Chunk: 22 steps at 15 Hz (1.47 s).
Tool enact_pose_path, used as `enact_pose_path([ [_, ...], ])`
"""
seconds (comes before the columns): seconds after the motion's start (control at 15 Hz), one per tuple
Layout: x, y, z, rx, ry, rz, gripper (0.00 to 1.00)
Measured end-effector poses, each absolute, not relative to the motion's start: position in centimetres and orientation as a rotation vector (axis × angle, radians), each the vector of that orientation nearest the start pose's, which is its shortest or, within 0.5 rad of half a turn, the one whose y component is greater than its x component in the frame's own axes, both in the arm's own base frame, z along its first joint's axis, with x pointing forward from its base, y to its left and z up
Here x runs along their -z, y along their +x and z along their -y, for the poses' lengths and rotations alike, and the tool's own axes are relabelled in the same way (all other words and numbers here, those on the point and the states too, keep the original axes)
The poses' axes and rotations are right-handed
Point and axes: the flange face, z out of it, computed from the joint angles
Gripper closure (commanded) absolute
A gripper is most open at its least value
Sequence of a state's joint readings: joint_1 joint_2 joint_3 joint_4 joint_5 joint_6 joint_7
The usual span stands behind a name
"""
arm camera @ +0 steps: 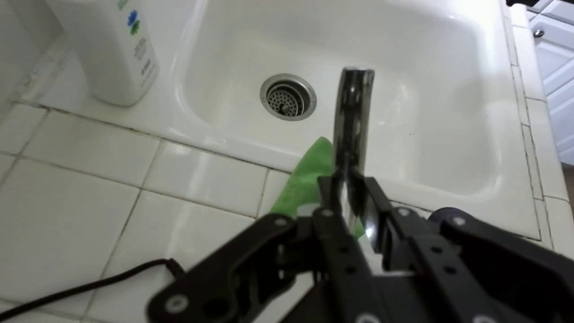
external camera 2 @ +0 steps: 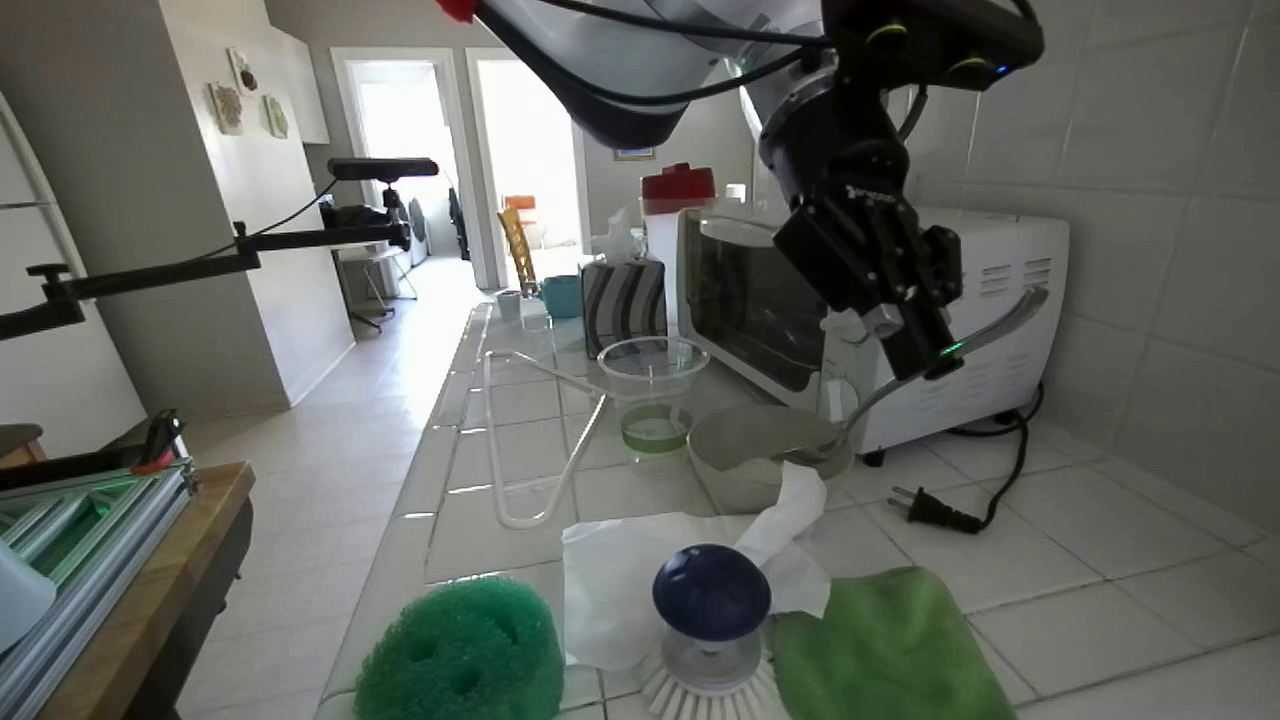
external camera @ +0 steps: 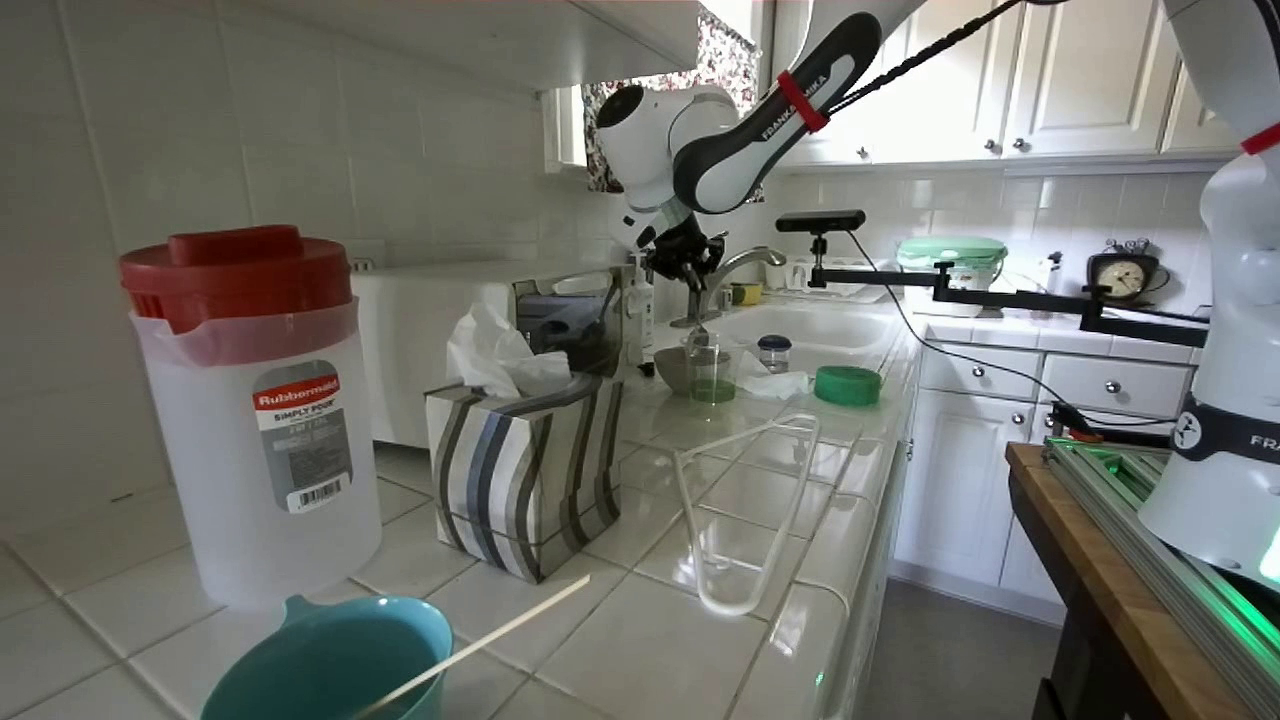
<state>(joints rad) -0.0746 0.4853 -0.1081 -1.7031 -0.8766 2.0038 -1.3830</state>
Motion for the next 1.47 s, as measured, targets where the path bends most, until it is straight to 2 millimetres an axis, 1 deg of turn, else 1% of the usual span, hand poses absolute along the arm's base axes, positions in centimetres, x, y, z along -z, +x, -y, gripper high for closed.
enact_pose_path([
  [0.27, -31.7, 64.4, 15.3, 0.926, 1.694, -1.898, 0.95],
  [0.53, -31.5, 64.4, 15.4, 0.928, 1.696, -1.900, 0.95],
  [1.0, -30.1, 64.3, 15.3, 0.949, 1.694, -1.917, 0.95],
  [1.47, -29.4, 64.2, 15.1, 0.973, 1.694, -1.926, 0.95],
])
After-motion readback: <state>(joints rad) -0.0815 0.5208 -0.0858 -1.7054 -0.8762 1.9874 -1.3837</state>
